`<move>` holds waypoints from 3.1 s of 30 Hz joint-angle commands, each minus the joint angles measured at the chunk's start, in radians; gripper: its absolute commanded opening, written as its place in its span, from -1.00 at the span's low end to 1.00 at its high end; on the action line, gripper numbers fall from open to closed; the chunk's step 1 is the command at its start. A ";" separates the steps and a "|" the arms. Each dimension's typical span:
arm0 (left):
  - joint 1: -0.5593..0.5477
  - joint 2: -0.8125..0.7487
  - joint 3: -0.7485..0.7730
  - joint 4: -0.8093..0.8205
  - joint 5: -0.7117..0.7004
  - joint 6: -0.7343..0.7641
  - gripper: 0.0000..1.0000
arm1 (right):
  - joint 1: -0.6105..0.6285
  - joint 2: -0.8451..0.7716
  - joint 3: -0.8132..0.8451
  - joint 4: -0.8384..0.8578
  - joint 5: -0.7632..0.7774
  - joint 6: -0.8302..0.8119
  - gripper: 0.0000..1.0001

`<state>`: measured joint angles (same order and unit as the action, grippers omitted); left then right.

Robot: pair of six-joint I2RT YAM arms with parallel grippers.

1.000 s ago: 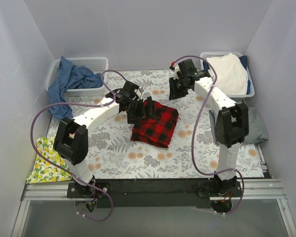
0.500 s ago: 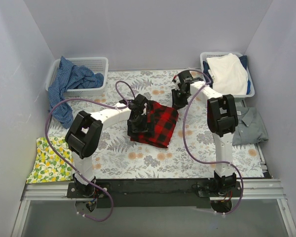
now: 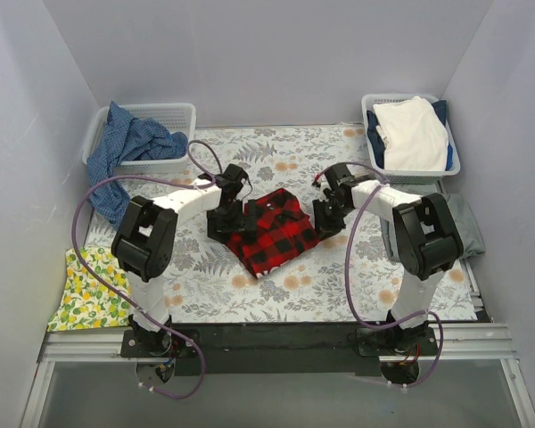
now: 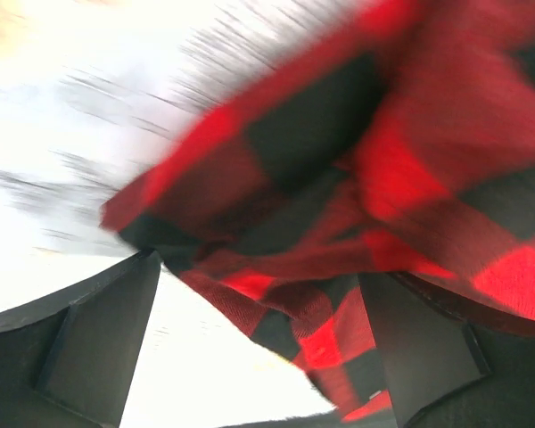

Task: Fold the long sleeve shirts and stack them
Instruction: Fold the shirt, then neatly place the folded shirt to the corner

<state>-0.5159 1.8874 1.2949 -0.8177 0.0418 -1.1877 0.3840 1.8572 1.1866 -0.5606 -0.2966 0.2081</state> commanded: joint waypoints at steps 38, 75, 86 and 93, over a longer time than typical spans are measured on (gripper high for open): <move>0.312 -0.172 0.141 -0.044 0.039 0.060 0.88 | 0.075 0.080 -0.233 0.777 -0.365 0.418 0.64; 0.343 -0.159 0.066 0.068 0.211 0.079 0.81 | -0.238 -0.368 0.065 -0.375 0.502 -0.246 -0.97; 0.333 -0.140 0.070 0.052 0.224 0.077 0.81 | -0.500 -0.440 0.047 -0.409 0.681 -0.280 -0.97; 0.332 -0.139 0.053 0.041 0.210 0.080 0.82 | -0.599 -0.354 0.119 -0.383 0.852 -0.262 -0.97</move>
<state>-0.1791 1.7718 1.3525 -0.7601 0.2512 -1.1080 -0.1558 1.4605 1.2224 -0.9485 0.4118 -0.0566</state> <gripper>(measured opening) 0.909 0.109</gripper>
